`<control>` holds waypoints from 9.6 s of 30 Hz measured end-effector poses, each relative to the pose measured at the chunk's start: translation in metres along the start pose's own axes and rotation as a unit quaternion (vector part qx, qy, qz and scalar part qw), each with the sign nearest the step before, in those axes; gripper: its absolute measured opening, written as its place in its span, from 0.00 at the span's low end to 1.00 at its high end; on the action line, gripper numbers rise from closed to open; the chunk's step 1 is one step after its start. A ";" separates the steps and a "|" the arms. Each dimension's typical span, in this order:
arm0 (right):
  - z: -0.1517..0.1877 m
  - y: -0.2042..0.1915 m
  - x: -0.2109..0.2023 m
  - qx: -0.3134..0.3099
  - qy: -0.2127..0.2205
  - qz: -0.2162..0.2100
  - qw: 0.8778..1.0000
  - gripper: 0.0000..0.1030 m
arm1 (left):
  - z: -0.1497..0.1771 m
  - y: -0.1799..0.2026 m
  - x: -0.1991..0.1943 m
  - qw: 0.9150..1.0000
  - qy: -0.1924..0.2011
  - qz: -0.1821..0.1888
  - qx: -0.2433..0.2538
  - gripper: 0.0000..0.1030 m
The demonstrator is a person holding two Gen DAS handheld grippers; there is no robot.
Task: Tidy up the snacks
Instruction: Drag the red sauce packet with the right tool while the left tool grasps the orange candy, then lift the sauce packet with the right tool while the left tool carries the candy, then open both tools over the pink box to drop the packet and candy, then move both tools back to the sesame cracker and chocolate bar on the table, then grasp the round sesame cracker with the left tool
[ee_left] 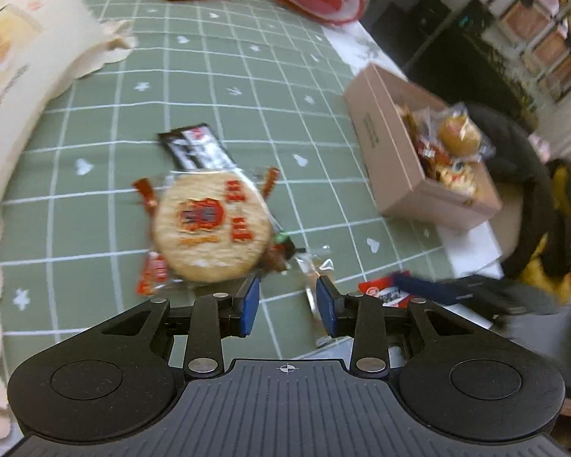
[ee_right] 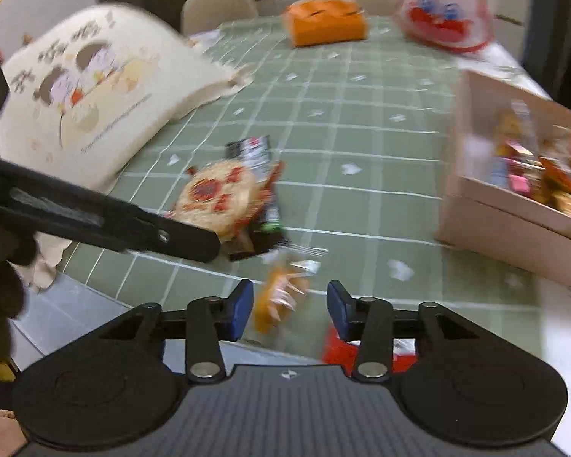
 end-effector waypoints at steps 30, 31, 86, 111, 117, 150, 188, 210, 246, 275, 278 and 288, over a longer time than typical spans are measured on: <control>0.056 0.037 -0.020 0.094 -0.005 0.073 0.993 0.64 | 0.051 0.020 0.015 0.993 -0.026 -0.055 0.105 0.25; 0.055 0.038 -0.016 0.099 -0.008 0.072 0.992 0.64 | 0.051 0.020 0.015 0.992 -0.025 -0.056 0.106 0.25; -0.083 0.187 -0.192 0.143 0.215 0.211 0.943 0.48 | -0.165 0.198 0.017 0.972 0.112 0.160 0.132 0.23; -0.082 0.253 -0.001 0.175 0.047 0.206 0.962 0.39 | -0.118 -0.007 0.009 0.994 0.057 0.074 -0.064 0.24; -0.080 0.189 -0.003 0.148 0.063 0.074 0.984 0.35 | -0.101 -0.037 0.000 0.993 0.064 0.049 -0.089 0.24; -0.096 -0.018 0.109 -0.021 -0.037 -0.023 0.999 0.43 | 0.001 -0.052 -0.017 0.999 -0.031 0.002 -0.008 0.24; -0.013 0.012 0.041 -0.010 -0.034 0.064 0.997 0.43 | 0.040 -0.026 -0.023 0.995 -0.071 0.014 0.066 0.30; 0.051 0.054 -0.048 0.103 0.001 0.134 0.986 0.53 | 0.082 0.064 -0.006 0.911 -0.052 -0.033 0.408 0.32; 0.048 -0.011 -0.031 0.065 0.008 -0.050 0.997 0.31 | 0.002 -0.017 0.012 0.991 -0.088 0.067 0.078 0.42; 0.087 0.020 -0.032 0.061 0.014 -0.011 0.998 0.39 | 0.031 0.017 -0.028 0.957 -0.118 0.259 0.051 0.32; 0.088 0.014 -0.033 0.039 0.016 0.004 0.999 0.39 | 0.038 0.030 -0.018 0.972 -0.107 0.192 0.085 0.61; 0.080 -0.004 -0.038 0.017 0.024 0.023 0.999 0.39 | 0.052 0.053 -0.011 0.977 -0.086 0.131 0.143 0.58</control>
Point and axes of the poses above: each gripper's, at about its wrist camera, not at the fingertips, and x roughly the way its jaws point, y to its right, z to its underside, the point moved 5 cm from there along x, roughly the way its jaws point, and after that the axes turned 8 degrees about -x, right-handed, at the moved point
